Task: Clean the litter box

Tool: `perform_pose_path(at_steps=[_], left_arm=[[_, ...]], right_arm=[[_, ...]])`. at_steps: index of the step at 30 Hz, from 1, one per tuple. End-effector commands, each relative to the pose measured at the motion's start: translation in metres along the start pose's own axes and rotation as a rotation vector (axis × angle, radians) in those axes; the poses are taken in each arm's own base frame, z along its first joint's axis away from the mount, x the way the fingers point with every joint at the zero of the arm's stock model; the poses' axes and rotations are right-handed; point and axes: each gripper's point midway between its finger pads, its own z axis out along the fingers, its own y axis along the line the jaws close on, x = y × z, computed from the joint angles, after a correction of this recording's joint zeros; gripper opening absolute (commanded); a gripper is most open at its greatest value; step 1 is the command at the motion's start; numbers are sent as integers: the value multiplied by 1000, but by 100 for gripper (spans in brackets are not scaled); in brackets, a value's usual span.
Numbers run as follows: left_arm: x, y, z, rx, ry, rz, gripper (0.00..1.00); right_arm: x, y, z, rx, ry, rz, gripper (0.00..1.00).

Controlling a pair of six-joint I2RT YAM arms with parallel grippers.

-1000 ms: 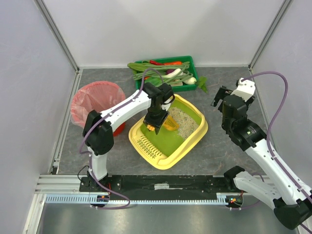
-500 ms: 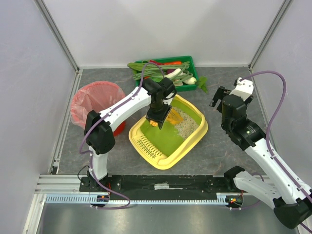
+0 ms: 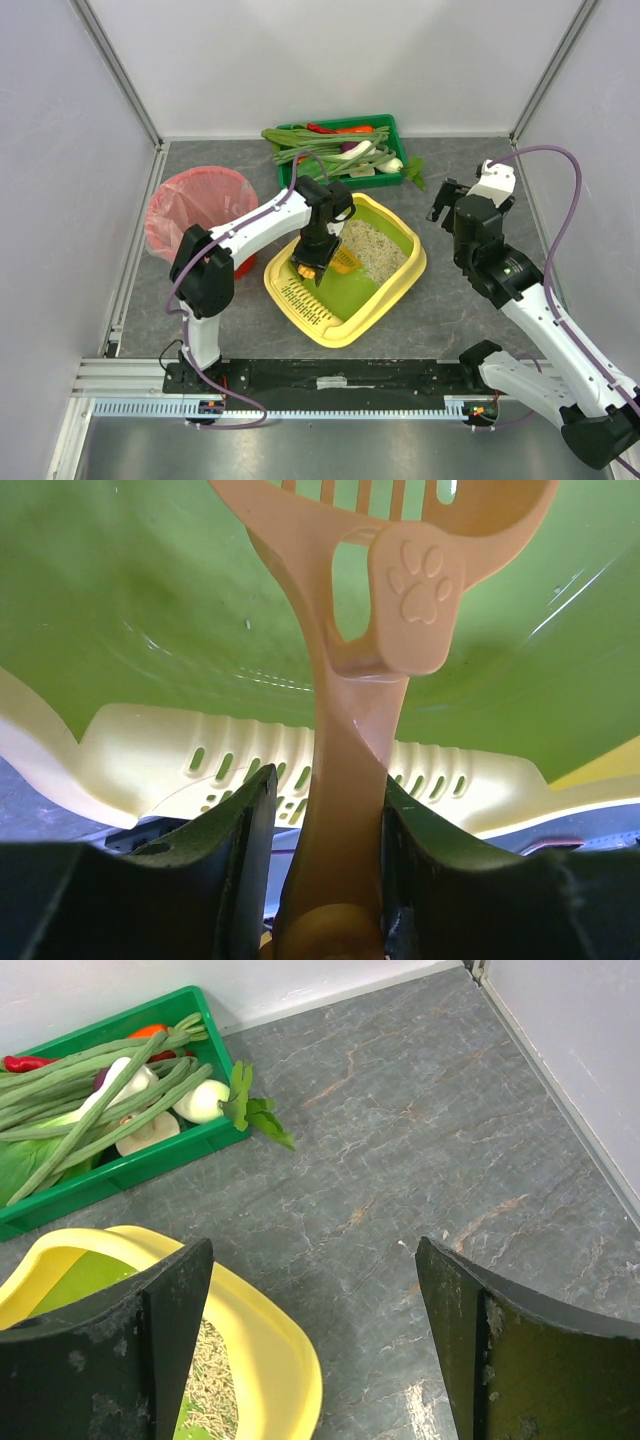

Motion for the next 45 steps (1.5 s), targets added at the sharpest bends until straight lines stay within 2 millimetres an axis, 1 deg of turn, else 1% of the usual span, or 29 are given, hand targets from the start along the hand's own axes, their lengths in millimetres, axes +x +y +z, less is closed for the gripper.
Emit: perform_pose_path(at_steps=[1,2,6,10,15,18,23,29,30,31,34,39,42,43,45], left_arm=[[41,9,-26,-34,127,-55,2],[38,8,-26,-31,123,-52,2],[37,12,-16,-52,159,-47,2],[33,13,-16,-48,156,-54,2],[17,15,-17,-44,127,-50,2],[8,10,-16,-3,114,-60,2],[4,9,-12,4,125,-62,2],[12,14,-24,-19,103,-66,2],[14,14,-29,-13,90,-72,2],[18,14,-29,-11,95,-78,2],[28,7,-34,29,102,-111,2],[34,-1,-44,77,93,-142,2],[42,-3,-42,94,118,-142,2],[47,-1,-37,87,143,-143,2],[51,1,-34,80,158,-135,2]], right_arm=[[4,2,2,-8,12,2,91],[3,3,2,-9,10,2,91],[4,0,2,4,9,0,91],[3,-1,3,16,7,-2,91],[4,-3,5,32,5,4,91],[2,-6,5,47,-1,5,91],[0,-7,6,59,-6,2,91],[2,-3,9,47,7,-8,91],[4,-2,9,43,12,-13,91],[5,0,10,34,19,-16,91],[9,6,12,13,37,-30,91],[11,7,11,-2,41,-26,91],[13,7,10,-11,45,-24,91],[13,8,9,-13,46,-20,91],[13,7,9,-13,47,-19,91]])
